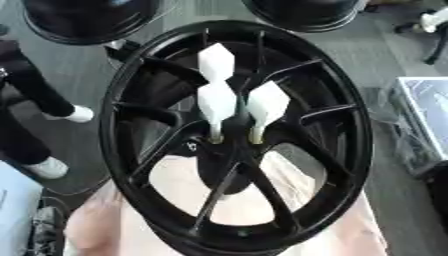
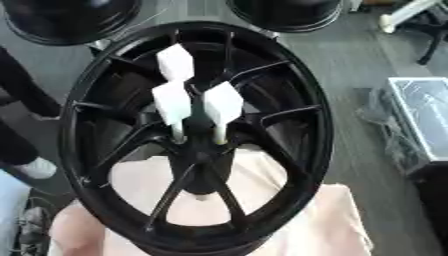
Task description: Pull the pin out of the wheel hub.
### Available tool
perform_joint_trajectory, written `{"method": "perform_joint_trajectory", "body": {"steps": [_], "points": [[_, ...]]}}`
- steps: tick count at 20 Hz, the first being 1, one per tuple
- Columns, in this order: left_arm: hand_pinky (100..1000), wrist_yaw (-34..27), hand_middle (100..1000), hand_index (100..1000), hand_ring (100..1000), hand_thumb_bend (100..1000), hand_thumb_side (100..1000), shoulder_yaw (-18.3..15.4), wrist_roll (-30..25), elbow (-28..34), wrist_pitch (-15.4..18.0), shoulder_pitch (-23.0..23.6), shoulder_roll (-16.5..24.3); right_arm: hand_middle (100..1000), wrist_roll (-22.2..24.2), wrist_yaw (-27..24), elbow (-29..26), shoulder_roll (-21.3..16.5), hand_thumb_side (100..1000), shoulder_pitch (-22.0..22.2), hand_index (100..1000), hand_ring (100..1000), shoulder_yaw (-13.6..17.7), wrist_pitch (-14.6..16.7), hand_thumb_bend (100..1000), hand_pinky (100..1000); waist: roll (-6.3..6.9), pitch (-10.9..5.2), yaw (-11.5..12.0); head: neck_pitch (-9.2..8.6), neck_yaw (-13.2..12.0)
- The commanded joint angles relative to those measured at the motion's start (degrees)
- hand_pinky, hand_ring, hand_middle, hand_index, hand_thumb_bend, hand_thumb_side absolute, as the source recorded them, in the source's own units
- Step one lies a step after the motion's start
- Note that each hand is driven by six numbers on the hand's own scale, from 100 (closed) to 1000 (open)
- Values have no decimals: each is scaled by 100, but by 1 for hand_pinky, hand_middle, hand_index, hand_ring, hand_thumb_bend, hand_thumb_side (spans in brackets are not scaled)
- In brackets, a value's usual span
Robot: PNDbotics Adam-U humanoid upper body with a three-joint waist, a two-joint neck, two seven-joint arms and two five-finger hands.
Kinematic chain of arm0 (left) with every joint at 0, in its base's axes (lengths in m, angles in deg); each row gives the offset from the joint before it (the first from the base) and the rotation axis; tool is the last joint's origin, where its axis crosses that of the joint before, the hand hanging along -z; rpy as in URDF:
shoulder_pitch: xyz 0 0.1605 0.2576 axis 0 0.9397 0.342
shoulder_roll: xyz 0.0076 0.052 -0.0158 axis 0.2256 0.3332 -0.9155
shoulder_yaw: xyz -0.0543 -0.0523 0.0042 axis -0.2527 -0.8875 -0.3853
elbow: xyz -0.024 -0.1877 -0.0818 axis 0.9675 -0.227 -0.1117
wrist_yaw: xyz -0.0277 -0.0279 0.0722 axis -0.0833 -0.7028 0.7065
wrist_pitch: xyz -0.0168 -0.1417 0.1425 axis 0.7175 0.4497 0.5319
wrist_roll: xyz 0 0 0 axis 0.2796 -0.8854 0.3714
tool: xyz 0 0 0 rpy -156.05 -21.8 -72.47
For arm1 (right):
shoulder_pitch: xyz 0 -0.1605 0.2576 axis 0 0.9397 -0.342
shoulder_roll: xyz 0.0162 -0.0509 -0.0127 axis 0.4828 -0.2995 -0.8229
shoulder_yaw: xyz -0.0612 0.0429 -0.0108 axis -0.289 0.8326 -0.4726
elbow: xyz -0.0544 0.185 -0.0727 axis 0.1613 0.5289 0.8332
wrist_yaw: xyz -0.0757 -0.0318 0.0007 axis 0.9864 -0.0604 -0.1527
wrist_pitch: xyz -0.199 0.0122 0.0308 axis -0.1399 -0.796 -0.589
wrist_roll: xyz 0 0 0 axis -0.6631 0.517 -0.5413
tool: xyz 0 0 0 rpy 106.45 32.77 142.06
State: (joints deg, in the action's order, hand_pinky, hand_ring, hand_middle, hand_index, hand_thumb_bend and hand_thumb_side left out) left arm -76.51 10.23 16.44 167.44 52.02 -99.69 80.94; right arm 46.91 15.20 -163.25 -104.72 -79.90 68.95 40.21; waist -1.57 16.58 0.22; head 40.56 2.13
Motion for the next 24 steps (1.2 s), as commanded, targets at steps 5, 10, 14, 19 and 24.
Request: {"method": "perform_joint_trajectory", "body": {"steps": [5, 10, 14, 19, 24], "points": [[729, -19, 799, 810, 834, 100, 650, -96, 47, 137, 19, -102, 154, 547, -507, 940, 397, 260, 100, 930, 733, 648, 855, 591, 419, 839, 26, -56, -51, -57, -130], [729, -25, 800, 811, 834, 100, 649, -97, 51, 134, 16, -102, 147, 810, -340, 1293, 587, 491, 100, 1191, 909, 825, 1049, 1240, 427, 951, 20, -90, -69, 21, -145], [730, -31, 800, 811, 835, 100, 648, -94, 47, 131, 12, -105, 142, 837, -229, 1240, 784, 546, 100, 1219, 926, 842, 1114, 1426, 367, 968, 13, -117, -74, -21, -131], [730, -37, 800, 811, 836, 100, 649, -81, 31, 125, 7, -99, 146, 805, -428, 995, 840, 541, 100, 1109, 911, 807, 1092, 1235, 436, 952, 10, -134, -87, -15, -127], [730, -43, 801, 811, 836, 100, 645, -58, 9, 130, 10, -113, 123, 692, -895, -661, 446, 628, 259, 544, 823, 724, 771, 696, 416, 942, 30, -153, -46, -2, -62]]}}
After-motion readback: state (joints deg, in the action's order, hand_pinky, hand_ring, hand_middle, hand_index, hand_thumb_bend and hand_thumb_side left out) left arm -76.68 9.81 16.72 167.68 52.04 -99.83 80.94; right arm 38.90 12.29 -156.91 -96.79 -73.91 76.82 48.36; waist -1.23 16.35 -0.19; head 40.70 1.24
